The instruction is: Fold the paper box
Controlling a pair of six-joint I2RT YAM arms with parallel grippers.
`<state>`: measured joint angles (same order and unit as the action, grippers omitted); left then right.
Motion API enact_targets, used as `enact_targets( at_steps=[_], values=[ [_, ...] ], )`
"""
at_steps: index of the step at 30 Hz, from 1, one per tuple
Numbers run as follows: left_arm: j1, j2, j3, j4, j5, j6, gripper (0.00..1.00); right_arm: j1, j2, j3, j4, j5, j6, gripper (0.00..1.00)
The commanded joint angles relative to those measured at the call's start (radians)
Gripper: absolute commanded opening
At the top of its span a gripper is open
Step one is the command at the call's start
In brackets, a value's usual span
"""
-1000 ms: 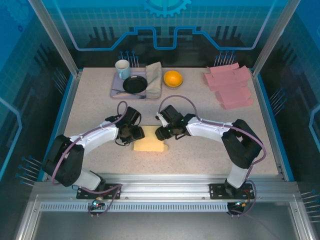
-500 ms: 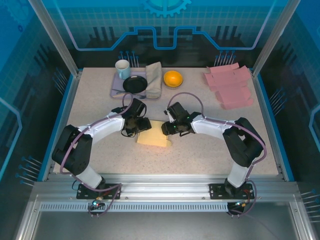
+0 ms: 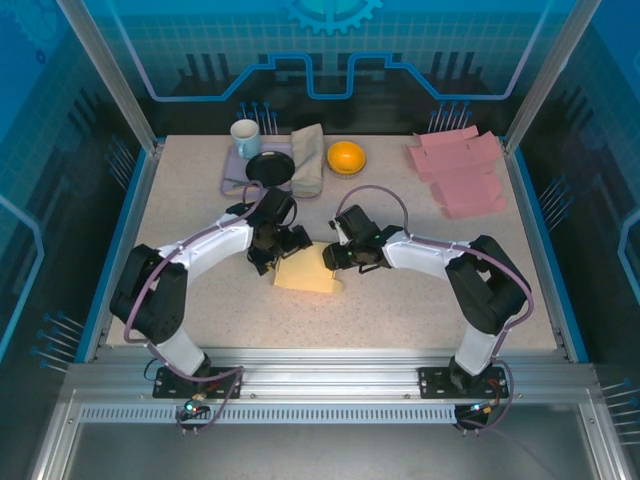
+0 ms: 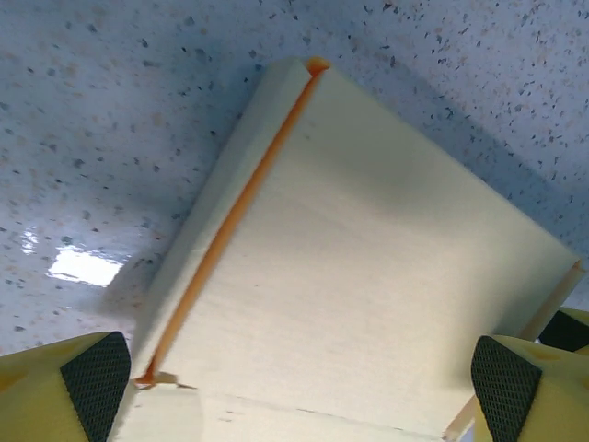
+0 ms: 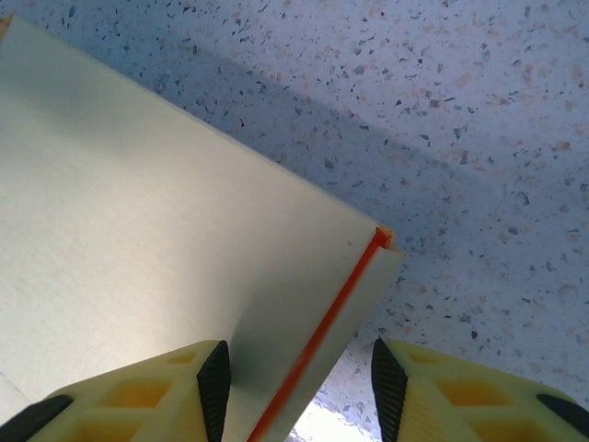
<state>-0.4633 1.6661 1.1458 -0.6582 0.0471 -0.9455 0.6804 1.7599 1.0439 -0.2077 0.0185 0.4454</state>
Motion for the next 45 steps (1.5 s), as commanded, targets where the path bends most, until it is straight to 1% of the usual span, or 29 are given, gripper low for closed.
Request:
enact_targets(
  at_steps=[1,15,19,30,40,45],
  values=[
    [-0.01,0.028,0.02,-0.073,0.044,-0.079,0.99,-0.009,-0.001,-0.03,-0.009,0.006,0.007,0.47],
    [-0.033,0.041,0.002,-0.147,-0.001,-0.142,0.99,-0.008,-0.005,-0.04,-0.003,0.0,0.002,0.47],
    [-0.039,0.041,-0.018,-0.132,0.021,-0.161,0.99,-0.009,-0.006,-0.041,-0.001,-0.002,0.003,0.47],
    [-0.044,0.06,-0.036,-0.088,0.021,-0.189,0.99,-0.006,-0.011,-0.05,0.004,-0.004,0.002,0.47],
    [-0.044,0.054,-0.101,-0.03,0.036,-0.22,0.99,-0.004,-0.024,-0.064,0.01,-0.003,0.0,0.47],
    [-0.043,0.052,-0.11,-0.027,0.018,-0.218,0.99,-0.004,-0.027,-0.067,0.012,0.0,-0.001,0.47]
  ],
)
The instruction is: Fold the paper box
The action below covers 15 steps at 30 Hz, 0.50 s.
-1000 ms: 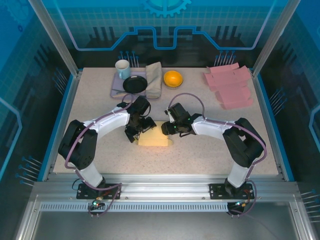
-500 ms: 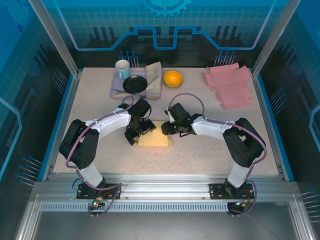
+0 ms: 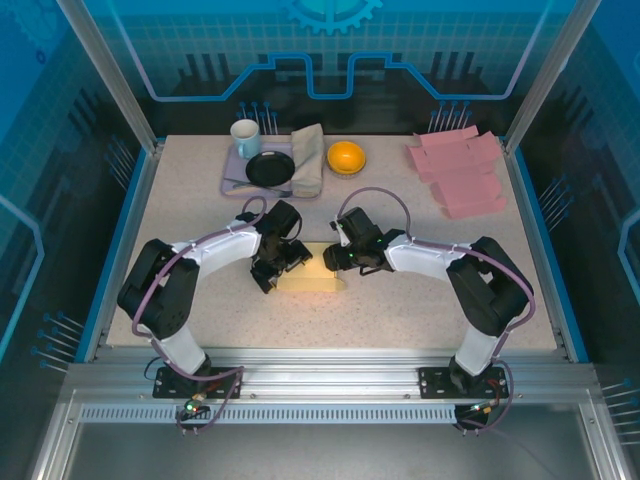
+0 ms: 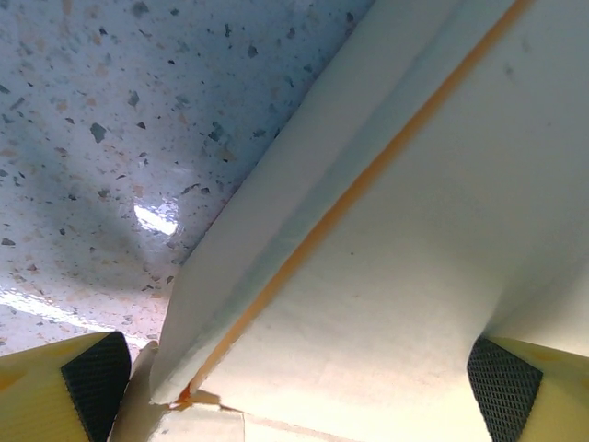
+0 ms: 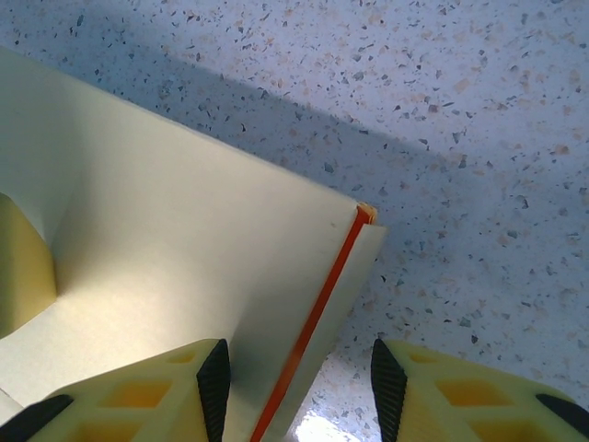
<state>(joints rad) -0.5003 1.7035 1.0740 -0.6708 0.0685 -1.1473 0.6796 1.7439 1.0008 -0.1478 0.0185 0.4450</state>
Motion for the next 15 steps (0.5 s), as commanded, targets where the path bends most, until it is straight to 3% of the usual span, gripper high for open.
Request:
enact_targets(
  at_steps=[1,15],
  values=[
    [-0.006,0.016,-0.04,-0.017,-0.01,-0.015,0.99,-0.003,-0.013,-0.026,-0.048,0.0,0.0,0.47],
    [-0.007,0.024,-0.066,-0.02,-0.058,0.001,0.98,0.009,-0.123,-0.015,-0.15,0.057,0.025,0.47]
  ],
)
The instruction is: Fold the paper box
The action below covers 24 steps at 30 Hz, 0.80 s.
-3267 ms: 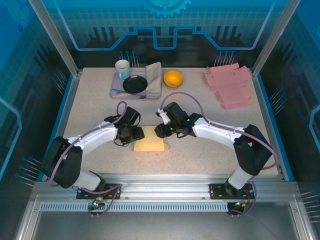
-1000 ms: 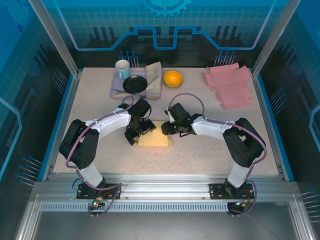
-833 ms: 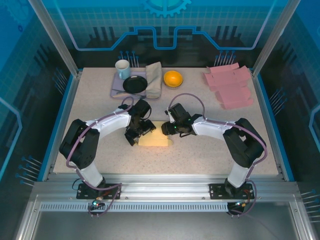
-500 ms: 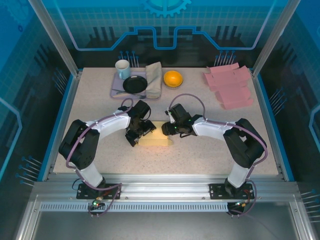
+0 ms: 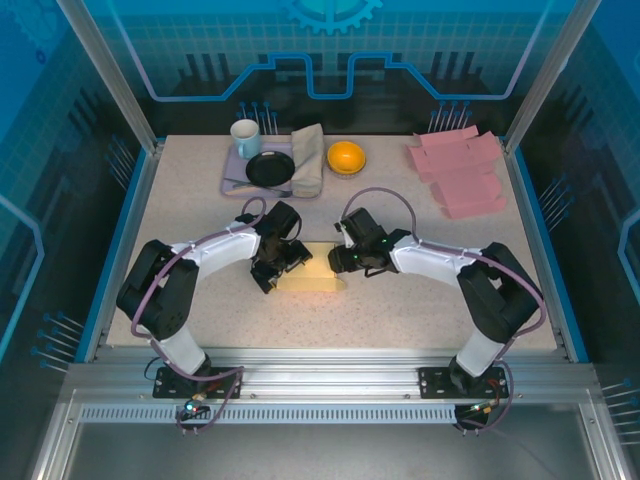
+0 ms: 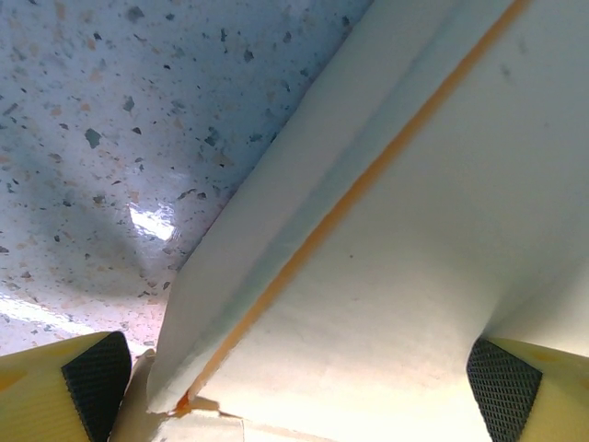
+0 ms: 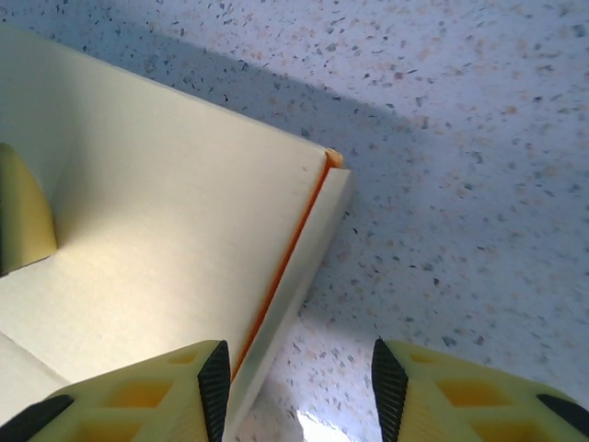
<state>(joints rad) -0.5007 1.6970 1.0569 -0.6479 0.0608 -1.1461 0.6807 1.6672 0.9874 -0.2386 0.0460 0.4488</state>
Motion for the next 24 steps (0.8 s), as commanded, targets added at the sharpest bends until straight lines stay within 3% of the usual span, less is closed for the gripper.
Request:
enact_targets(
  at_steps=[1,14,24],
  values=[
    [-0.007,0.032,-0.048,-0.043,-0.053,0.001,0.98,0.013,-0.057,-0.001,-0.071,0.03,0.028,0.47],
    [-0.006,0.022,-0.048,-0.049,-0.06,0.008,0.98,0.149,-0.108,-0.035,-0.108,0.037,0.151,0.47],
    [-0.006,0.009,-0.061,-0.045,-0.063,0.007,0.98,0.169,-0.072,-0.065,-0.077,0.017,0.219,0.48]
  ],
)
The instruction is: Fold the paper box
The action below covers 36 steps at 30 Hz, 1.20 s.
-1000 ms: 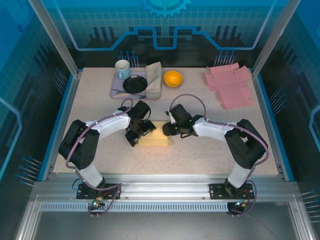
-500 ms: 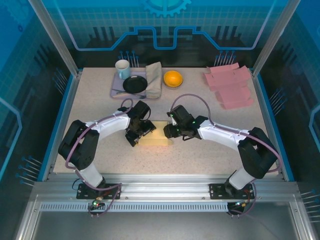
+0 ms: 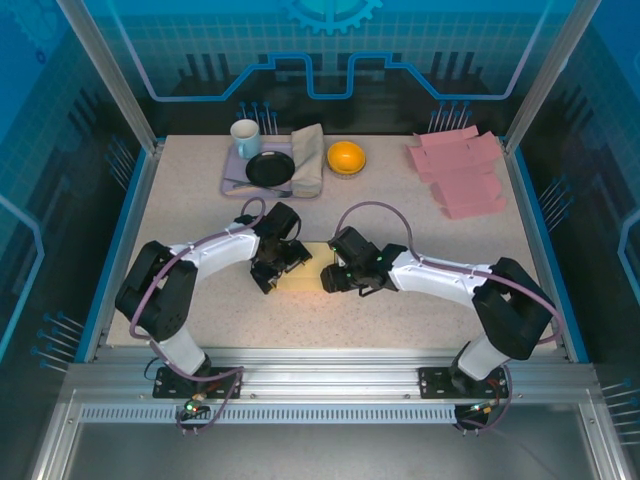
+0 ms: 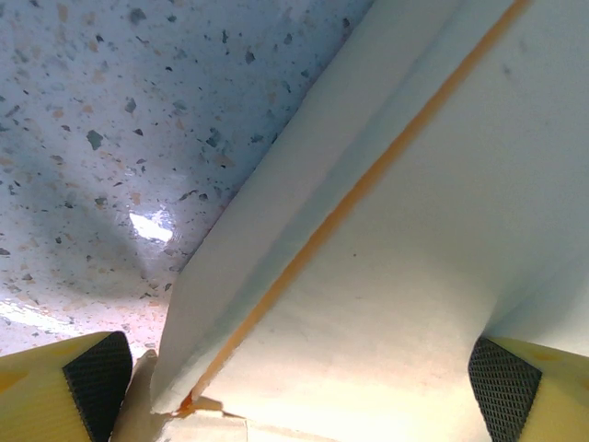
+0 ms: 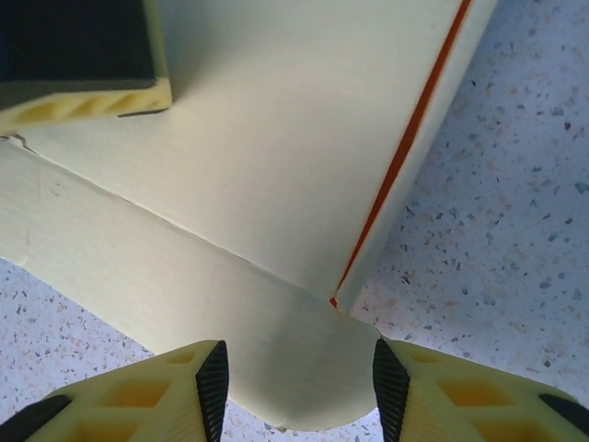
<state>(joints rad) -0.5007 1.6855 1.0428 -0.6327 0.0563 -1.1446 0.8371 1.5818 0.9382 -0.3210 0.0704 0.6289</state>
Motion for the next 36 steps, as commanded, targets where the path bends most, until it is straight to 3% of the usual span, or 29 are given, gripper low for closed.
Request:
enact_targets(
  at_steps=[1,15,27,36],
  values=[
    [-0.007,0.018,-0.049,-0.058,-0.057,0.005,0.98,0.012,0.014,-0.019,0.005,-0.009,0.043,0.49],
    [-0.006,0.013,-0.064,-0.044,-0.056,0.0,0.98,0.003,0.044,-0.096,0.185,-0.192,0.153,0.49],
    [-0.006,0.016,-0.078,-0.036,-0.062,-0.001,0.97,0.004,0.024,-0.076,0.1,-0.071,0.04,0.44],
    [-0.007,0.026,-0.074,-0.033,-0.066,0.001,0.97,0.005,0.037,-0.09,0.119,-0.058,0.023,0.42]
  ],
)
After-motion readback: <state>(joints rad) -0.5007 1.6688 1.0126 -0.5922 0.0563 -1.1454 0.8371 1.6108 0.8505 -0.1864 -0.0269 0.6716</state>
